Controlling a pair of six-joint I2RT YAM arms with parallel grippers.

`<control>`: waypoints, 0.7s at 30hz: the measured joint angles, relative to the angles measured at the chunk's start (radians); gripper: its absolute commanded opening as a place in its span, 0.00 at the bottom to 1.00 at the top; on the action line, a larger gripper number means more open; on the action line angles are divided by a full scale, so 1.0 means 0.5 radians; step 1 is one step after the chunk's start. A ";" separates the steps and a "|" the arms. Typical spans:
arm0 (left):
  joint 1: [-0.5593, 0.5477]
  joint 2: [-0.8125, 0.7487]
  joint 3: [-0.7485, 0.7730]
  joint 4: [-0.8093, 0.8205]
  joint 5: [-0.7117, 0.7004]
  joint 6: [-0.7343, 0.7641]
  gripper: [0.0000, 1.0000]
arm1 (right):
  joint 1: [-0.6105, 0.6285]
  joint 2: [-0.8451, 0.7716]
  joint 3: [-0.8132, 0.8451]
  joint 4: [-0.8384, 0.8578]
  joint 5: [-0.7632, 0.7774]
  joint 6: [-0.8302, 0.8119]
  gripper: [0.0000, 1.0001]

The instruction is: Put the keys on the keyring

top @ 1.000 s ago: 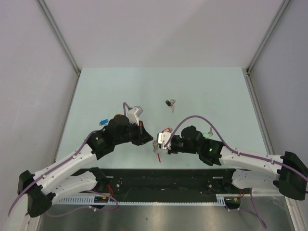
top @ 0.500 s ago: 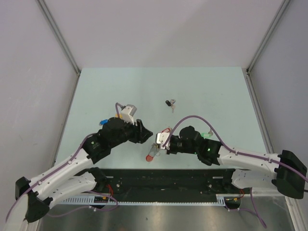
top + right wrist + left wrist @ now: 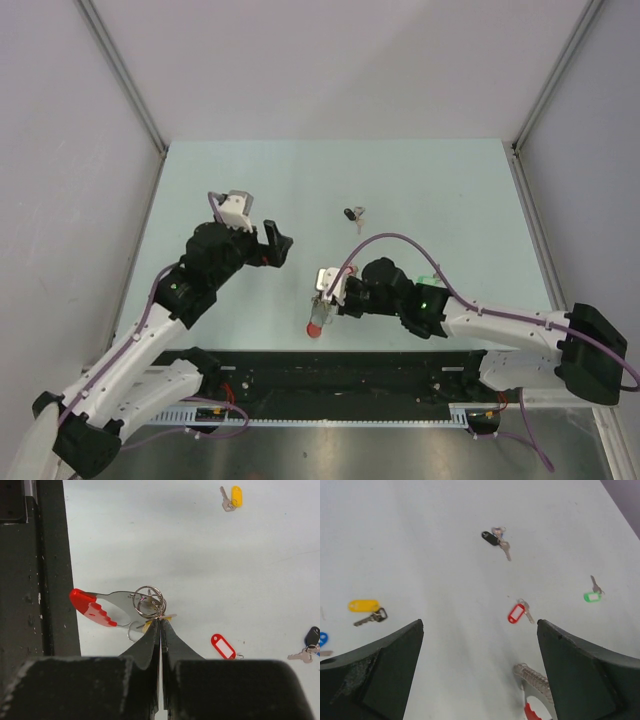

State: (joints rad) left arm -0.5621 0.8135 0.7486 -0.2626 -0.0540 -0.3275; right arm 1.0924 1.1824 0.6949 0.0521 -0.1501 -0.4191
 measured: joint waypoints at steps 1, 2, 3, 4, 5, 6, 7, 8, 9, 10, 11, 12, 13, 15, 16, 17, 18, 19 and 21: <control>0.040 0.002 0.014 -0.001 -0.004 0.034 1.00 | 0.002 0.016 0.018 -0.003 0.010 0.010 0.00; 0.073 0.004 0.024 0.001 -0.004 0.061 1.00 | 0.003 0.027 0.026 -0.004 0.014 0.016 0.00; 0.105 0.005 0.027 0.007 -0.007 0.087 1.00 | 0.004 0.049 0.044 -0.010 0.022 0.024 0.00; 0.134 0.005 0.027 0.011 -0.008 0.107 1.00 | 0.005 0.073 0.065 -0.018 0.029 0.031 0.00; 0.158 0.005 0.027 0.012 -0.008 0.127 1.00 | 0.006 0.098 0.085 -0.023 0.038 0.035 0.00; 0.186 0.002 0.021 0.017 -0.007 0.143 1.00 | 0.007 0.124 0.108 -0.032 0.047 0.037 0.00; 0.205 -0.005 0.013 0.016 -0.005 0.153 1.00 | 0.007 0.144 0.127 -0.037 0.056 0.037 0.00; 0.227 -0.015 0.002 0.014 -0.004 0.172 1.00 | 0.007 0.176 0.159 -0.046 0.069 0.036 0.00; 0.245 -0.034 -0.011 0.011 -0.008 0.195 1.00 | 0.007 0.207 0.187 -0.050 0.078 0.033 0.00; 0.256 -0.056 -0.024 0.008 -0.027 0.217 1.00 | 0.005 0.241 0.220 -0.054 0.087 0.026 0.00; 0.262 -0.084 -0.035 0.002 -0.054 0.246 1.00 | 0.002 0.278 0.259 -0.062 0.098 0.014 0.00; 0.263 -0.116 -0.041 -0.011 -0.089 0.272 1.00 | -0.004 0.317 0.298 -0.068 0.108 -0.001 0.00; 0.263 -0.130 -0.042 -0.017 -0.101 0.281 1.00 | -0.008 0.346 0.328 -0.069 0.114 -0.011 0.00; 0.266 -0.170 -0.042 -0.022 -0.155 0.315 1.00 | -0.027 0.421 0.414 -0.075 0.128 -0.049 0.00; 0.267 -0.185 -0.042 -0.022 -0.182 0.329 1.00 | -0.042 0.457 0.454 -0.076 0.132 -0.065 0.00; 0.267 -0.195 -0.042 -0.023 -0.204 0.343 1.00 | -0.059 0.490 0.495 -0.079 0.137 -0.090 0.00; 0.267 -0.203 -0.043 -0.024 -0.225 0.352 1.00 | -0.076 0.515 0.526 -0.079 0.143 -0.107 0.00; 0.267 -0.206 -0.043 -0.024 -0.246 0.359 1.00 | -0.096 0.549 0.566 -0.080 0.149 -0.130 0.00; 0.271 -0.206 -0.043 -0.024 -0.273 0.371 1.00 | -0.140 0.625 0.653 -0.080 0.175 -0.189 0.00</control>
State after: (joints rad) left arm -0.4267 0.7105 0.7273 -0.2749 -0.1905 -0.1421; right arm 1.0222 1.4948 1.0214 0.0120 -0.0624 -0.5137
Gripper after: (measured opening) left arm 0.996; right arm 0.008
